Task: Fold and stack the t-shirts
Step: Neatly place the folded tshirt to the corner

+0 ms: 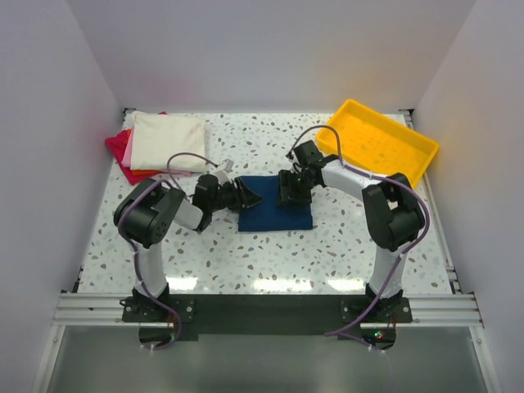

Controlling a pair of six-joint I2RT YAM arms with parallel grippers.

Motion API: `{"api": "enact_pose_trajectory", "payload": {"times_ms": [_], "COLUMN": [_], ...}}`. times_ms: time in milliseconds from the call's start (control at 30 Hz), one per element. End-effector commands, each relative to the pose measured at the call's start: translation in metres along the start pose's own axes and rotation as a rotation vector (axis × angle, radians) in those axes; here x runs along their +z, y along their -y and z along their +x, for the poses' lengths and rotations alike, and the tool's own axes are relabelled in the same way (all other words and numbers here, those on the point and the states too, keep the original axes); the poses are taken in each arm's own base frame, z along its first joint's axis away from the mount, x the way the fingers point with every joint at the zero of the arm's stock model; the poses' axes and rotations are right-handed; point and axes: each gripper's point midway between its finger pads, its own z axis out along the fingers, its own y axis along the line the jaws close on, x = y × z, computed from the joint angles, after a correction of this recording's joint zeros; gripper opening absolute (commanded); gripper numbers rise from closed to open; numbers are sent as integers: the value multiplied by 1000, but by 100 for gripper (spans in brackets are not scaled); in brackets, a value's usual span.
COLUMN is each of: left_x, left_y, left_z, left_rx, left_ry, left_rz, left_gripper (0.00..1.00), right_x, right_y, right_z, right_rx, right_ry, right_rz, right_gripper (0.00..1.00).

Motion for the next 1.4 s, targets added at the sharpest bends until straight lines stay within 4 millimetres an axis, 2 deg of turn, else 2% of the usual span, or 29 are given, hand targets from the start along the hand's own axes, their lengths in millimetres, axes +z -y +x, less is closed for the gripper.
{"api": "enact_pose_trajectory", "payload": {"times_ms": [0, 100, 133, 167, 200, 300, 400, 467, 600, 633, 700, 800, 933, 1100, 1167, 1300, 1367], "left_x": [-10, -6, -2, -6, -6, -8, -17, -23, -34, -36, -44, -49, -54, -56, -56, -55, -59], "left_y": [-52, -59, -58, -67, -71, -81, -91, -93, -102, -96, -106, -104, -96, -87, -86, -68, -67], "left_z": [63, 59, 51, 55, 51, 37, 17, -2, -26, -36, -50, -78, -133, -185, -198, -230, -239], "left_rx": [-91, -75, -46, -46, -10, 48, 182, 241, 364, 375, 430, 506, 612, 724, 744, 796, 815], "left_ry": [-204, -212, -206, -231, -240, -284, -351, -379, -471, -492, -512, -508, -434, -345, -327, -264, -260], "left_rz": [-214, -257, -262, -318, -343, -454, -573, -647, -738, -747, -824, -894, -1008, -1086, -1099, -1113, -1137], "left_gripper": [46, 28, 14, 5, 0, 0, 0, 0, 0, 0, 0, 0, 0, 0, 0, 0, 0], "right_x": [-1, -2, -3, -3, -4, -7, -13, -17, -29, -31, -34, -34, -32, -33, -35, -36, -36], "right_y": [-3, -2, -2, -2, -2, -1, 1, 2, 3, 3, 1, 3, 5, 7, 8, 9, 10], "right_z": [-12, -12, -12, -12, -11, -12, -14, -17, -23, -23, -26, -25, -21, -17, -16, -13, -13], "right_rx": [-3, -5, -7, -8, -8, -16, -30, -45, -66, -75, -80, -85, -80, -78, -76, -66, -64], "right_ry": [31, 31, 33, 33, 29, 33, 40, 54, 72, 74, 82, 83, 76, 79, 84, 83, 81], "right_rz": [9, 12, 11, 11, 14, 23, 47, 64, 89, 90, 92, 93, 87, 86, 88, 91, 91], "right_gripper": [59, 59, 59, 59, 59, 59, 59, 60, 61, 61, 61, 61, 61, 61, 61, 61, 61]}}
